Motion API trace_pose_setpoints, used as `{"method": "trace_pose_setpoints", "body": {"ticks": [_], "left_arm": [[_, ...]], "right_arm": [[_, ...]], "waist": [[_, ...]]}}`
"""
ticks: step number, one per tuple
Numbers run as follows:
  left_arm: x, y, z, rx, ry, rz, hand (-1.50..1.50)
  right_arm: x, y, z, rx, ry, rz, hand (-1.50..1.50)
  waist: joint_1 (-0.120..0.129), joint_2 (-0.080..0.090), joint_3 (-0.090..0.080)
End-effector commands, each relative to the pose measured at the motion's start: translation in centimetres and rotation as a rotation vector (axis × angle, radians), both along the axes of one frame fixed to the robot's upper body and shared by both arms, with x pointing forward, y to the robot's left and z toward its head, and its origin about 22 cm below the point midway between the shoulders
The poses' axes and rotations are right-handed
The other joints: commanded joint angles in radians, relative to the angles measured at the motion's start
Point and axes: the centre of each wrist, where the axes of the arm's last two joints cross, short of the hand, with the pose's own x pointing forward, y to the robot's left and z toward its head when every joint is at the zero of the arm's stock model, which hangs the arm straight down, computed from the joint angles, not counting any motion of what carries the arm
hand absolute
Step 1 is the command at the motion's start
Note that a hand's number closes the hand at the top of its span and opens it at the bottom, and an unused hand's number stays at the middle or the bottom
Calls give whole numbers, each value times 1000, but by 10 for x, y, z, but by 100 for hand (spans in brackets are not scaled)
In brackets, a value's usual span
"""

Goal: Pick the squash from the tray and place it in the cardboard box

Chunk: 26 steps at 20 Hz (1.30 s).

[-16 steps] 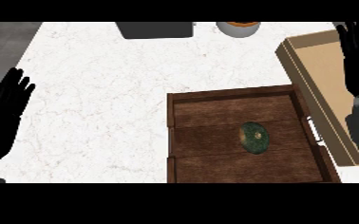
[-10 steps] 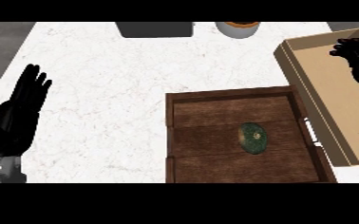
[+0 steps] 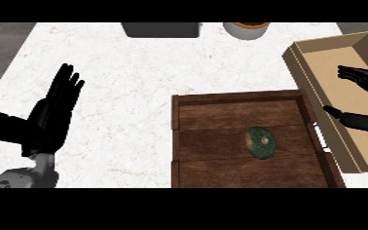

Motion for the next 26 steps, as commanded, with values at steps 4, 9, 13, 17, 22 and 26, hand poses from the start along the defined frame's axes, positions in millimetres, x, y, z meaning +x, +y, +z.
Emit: {"method": "trace_pose_setpoints", "body": {"ticks": [4, 9, 13, 17, 22, 26], "left_arm": [[-2, 1, -11, 0, 12, 4, 0], [0, -3, -6, -11, 25, -12, 0], [3, 1, -3, -17, 7, 4, 0], [11, -14, 0, -14, 19, -10, 0], [6, -9, 5, 15, 21, -1, 0], [11, -20, -19, 1, 17, 12, 0]], "right_arm": [[2, -21, 63, -366, 83, 235, -150], [5, -22, 106, -568, 323, 404, -150], [8, 22, 127, -559, 359, 486, -150], [9, 40, 144, -497, 353, 524, -150], [-9, 70, 119, -470, 341, 529, -150], [-15, 91, 134, -533, 390, 483, -150]], "waist": [[-7, -8, -5], [-3, -8, -6], [-16, -11, -5], [-13, -9, -4], [-10, -9, -3], [-12, -8, -4]]}}
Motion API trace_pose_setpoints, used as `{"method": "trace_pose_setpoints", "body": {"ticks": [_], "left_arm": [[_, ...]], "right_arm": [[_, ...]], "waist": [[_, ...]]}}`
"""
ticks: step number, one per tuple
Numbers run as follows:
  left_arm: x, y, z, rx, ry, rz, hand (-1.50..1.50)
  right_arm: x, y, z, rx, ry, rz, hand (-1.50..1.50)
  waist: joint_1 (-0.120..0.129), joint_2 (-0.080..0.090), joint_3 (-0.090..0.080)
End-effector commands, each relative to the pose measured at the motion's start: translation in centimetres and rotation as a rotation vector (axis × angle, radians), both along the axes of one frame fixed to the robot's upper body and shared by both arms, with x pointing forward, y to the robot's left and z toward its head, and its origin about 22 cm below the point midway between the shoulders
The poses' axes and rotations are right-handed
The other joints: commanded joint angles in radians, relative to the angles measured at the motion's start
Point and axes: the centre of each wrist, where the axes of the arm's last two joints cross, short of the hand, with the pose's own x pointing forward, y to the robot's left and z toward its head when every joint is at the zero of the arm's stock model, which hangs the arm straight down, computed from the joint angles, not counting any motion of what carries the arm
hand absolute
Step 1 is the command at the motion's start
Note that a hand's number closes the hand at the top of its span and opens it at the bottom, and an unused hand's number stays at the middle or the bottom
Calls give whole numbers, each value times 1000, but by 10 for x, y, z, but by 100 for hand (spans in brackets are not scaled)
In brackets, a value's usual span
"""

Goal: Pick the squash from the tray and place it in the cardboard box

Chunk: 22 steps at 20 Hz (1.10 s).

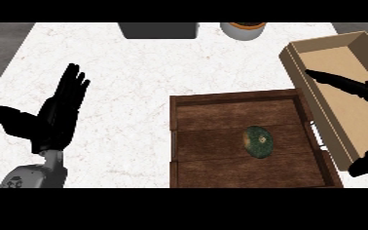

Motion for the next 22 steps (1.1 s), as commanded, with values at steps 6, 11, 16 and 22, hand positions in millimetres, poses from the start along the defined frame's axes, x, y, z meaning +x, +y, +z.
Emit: {"method": "trace_pose_setpoints", "body": {"ticks": [6, 11, 16, 22], "left_arm": [[0, 12, 0, 10, -4, -21, 0], [3, -15, 11, 17, -15, 8, 0], [-10, -9, 29, 3, 12, -17, 0], [3, -10, 3, 1, 10, 4, 0]], "right_arm": [[-20, 35, -34, -28, 61, -23, -150], [-11, 60, -48, -63, 68, -45, -150], [-17, 58, -46, -58, 34, -65, -150], [-19, 45, -70, -41, 83, -64, -150]], "waist": [[3, 1, 1], [7, 2, 1], [5, 1, 1], [3, 2, 1]]}}
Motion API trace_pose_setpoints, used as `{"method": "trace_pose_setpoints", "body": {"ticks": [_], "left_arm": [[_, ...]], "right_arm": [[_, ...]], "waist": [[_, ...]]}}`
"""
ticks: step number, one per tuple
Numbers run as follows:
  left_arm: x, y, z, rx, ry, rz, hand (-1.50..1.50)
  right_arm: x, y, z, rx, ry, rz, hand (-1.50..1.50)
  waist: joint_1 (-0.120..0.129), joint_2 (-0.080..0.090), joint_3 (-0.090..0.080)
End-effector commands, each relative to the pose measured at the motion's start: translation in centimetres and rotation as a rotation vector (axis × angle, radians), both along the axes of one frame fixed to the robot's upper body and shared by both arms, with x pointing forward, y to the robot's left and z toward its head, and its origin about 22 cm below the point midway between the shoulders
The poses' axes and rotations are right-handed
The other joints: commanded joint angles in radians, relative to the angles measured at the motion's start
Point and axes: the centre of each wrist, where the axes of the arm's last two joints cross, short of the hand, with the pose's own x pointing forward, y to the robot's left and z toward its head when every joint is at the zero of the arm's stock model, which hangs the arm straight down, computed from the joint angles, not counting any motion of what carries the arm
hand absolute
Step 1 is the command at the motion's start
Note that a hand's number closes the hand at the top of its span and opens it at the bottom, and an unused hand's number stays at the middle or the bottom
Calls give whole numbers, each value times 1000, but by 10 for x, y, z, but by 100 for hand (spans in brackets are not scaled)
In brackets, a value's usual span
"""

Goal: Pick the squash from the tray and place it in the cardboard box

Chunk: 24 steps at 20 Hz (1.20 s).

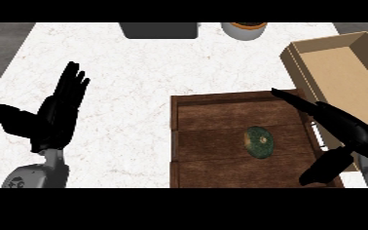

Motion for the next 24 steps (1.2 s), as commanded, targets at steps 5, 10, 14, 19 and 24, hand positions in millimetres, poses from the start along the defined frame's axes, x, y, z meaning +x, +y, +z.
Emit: {"method": "trace_pose_setpoints", "body": {"ticks": [5, 10, 14, 19, 24], "left_arm": [[-2, -6, -1, 6, -8, -2, 0], [-29, 9, 19, 15, 0, -22, 0], [4, 7, 3, -8, 10, -21, 0], [0, -12, 1, 2, -15, -21, 0], [-4, 4, -6, 2, -5, 1, 0]], "right_arm": [[-3, 1, -23, -24, 24, 13, -150], [-4, 20, -11, -62, -8, -15, -150], [12, 26, -40, -77, -4, -1, -150], [11, 2, -44, -81, 19, -10, -150], [20, 28, -62, -67, 19, 11, -150]], "waist": [[-1, 0, 0], [4, -1, 0], [1, 1, 0], [0, 0, 0], [2, 0, 0]]}}
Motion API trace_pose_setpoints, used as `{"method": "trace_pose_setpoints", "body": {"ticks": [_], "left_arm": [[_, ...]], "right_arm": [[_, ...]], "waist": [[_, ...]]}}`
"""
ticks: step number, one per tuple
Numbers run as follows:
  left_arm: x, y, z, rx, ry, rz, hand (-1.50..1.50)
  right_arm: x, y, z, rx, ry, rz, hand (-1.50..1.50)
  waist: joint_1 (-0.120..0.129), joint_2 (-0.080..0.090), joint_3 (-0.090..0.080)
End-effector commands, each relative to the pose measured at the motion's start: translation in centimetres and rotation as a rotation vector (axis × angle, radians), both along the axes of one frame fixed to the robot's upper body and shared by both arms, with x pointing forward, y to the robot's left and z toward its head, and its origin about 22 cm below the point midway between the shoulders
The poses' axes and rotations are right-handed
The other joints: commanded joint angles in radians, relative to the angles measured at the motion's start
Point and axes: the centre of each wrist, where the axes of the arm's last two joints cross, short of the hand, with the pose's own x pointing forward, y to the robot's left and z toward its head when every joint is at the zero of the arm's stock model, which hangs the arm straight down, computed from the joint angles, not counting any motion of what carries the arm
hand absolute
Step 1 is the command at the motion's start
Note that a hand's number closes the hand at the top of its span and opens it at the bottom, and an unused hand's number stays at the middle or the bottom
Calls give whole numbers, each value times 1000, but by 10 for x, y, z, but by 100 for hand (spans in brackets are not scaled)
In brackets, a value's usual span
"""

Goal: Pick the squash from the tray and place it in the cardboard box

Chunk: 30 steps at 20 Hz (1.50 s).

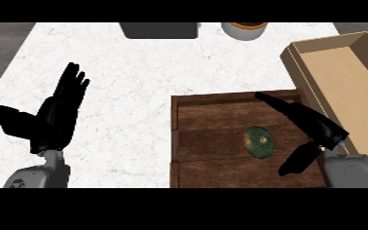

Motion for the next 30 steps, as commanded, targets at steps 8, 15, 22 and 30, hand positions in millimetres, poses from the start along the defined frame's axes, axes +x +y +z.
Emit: {"method": "trace_pose_setpoints", "body": {"ticks": [8, 15, 22, 30], "left_arm": [[2, 11, -14, -1, -9, -13, 0], [-16, 1, 11, 9, -7, -3, 0], [-7, 0, 6, -1, 13, -5, 0], [-15, -2, 4, -9, -12, 19, 0]], "right_arm": [[2, 30, -5, -24, 21, 12, -150], [-4, 4, -16, -46, 30, 29, -150], [14, 14, -23, -22, -15, 18, -150], [-11, 29, -42, -92, -161, 95, 150]], "waist": [[-1, 0, 0], [1, -1, 0], [2, 0, 0], [0, -1, 0]]}}
